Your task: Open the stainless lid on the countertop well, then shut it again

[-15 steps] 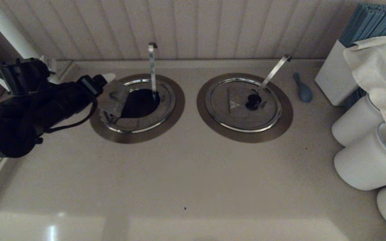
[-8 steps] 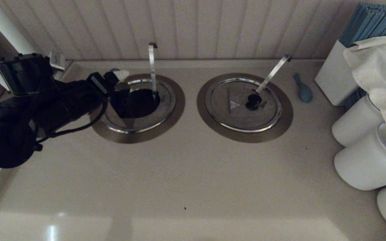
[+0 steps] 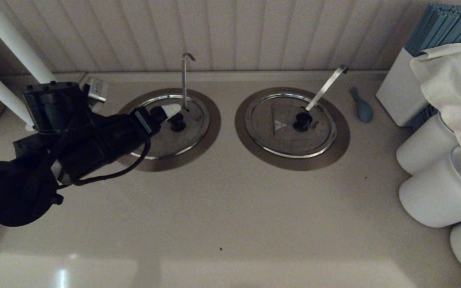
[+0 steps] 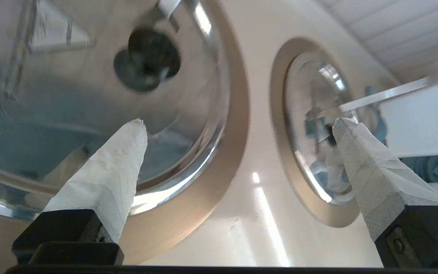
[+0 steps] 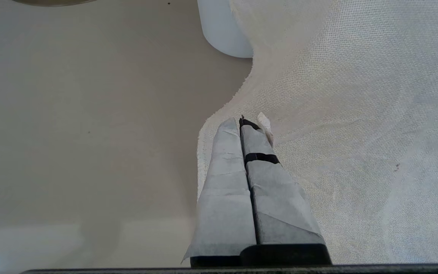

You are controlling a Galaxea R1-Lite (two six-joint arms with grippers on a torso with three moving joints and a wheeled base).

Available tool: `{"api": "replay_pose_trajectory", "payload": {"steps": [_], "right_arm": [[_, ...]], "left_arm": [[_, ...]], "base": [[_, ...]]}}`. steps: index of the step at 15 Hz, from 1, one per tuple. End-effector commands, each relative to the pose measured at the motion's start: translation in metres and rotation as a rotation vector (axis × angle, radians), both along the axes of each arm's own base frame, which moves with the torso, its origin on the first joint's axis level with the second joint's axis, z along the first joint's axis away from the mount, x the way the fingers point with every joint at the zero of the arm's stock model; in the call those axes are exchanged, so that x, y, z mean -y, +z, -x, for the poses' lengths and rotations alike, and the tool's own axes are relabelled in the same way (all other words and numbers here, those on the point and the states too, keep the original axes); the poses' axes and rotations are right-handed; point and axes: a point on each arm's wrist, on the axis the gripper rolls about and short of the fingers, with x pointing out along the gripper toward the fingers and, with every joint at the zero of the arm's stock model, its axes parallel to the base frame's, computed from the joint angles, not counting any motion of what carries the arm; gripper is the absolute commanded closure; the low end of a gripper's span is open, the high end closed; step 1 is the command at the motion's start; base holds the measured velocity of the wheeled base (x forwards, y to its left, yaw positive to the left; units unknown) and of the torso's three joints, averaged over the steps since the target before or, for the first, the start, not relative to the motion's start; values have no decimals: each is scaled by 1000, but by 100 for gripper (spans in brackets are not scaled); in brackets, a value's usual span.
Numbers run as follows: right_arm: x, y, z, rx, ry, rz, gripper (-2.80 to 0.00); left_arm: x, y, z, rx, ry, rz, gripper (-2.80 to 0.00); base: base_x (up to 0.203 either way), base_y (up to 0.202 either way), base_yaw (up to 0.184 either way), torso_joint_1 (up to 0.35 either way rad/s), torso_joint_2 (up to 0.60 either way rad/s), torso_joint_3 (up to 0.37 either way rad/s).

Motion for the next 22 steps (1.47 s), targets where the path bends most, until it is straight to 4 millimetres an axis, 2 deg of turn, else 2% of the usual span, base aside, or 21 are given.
{"api": "replay_pose_trajectory", "payload": {"steps": [1, 4, 7, 9, 10, 12, 14, 18, 20, 22], "right_arm": [[0, 0, 0, -1, 0, 0, 0], [0, 0, 0, -1, 0, 0, 0], [0, 0, 0, -1, 0, 0, 0], [0, 0, 0, -1, 0, 0, 0], [0, 0, 0, -1, 0, 0, 0], [0, 0, 0, 0, 0, 0, 0], [0, 0, 0, -1, 0, 0, 0], [0, 0, 0, -1, 0, 0, 0], [0, 0, 0, -1, 0, 0, 0], [0, 0, 0, -1, 0, 0, 0]], "left_arm": [[-2, 13, 9, 46, -2, 10, -280], [-4, 20, 15, 87, -4, -26, -280], [-4, 16, 15, 105, -5, -100, -280], [-7, 11, 23, 120, -5, -186, -280], [-9, 6, 30, 132, -7, -252, 0], [-18, 7, 58, 189, -9, -340, 0], [-30, 15, 96, 246, -20, -382, 0], [-63, 23, 191, 263, 13, -586, 0], [-80, 26, 232, 202, 179, -605, 0], [-95, 25, 273, 230, 337, -564, 0]], "base": [[0, 0, 0, 0, 0, 0], [0, 0, 0, 0, 0, 0], [0, 0, 0, 0, 0, 0], [0, 0, 0, 0, 0, 0], [0, 0, 0, 0, 0, 0], [0, 0, 0, 0, 0, 0], [0, 0, 0, 0, 0, 0], [0, 0, 0, 0, 0, 0], [0, 0, 0, 0, 0, 0], [0, 0, 0, 0, 0, 0]]}}
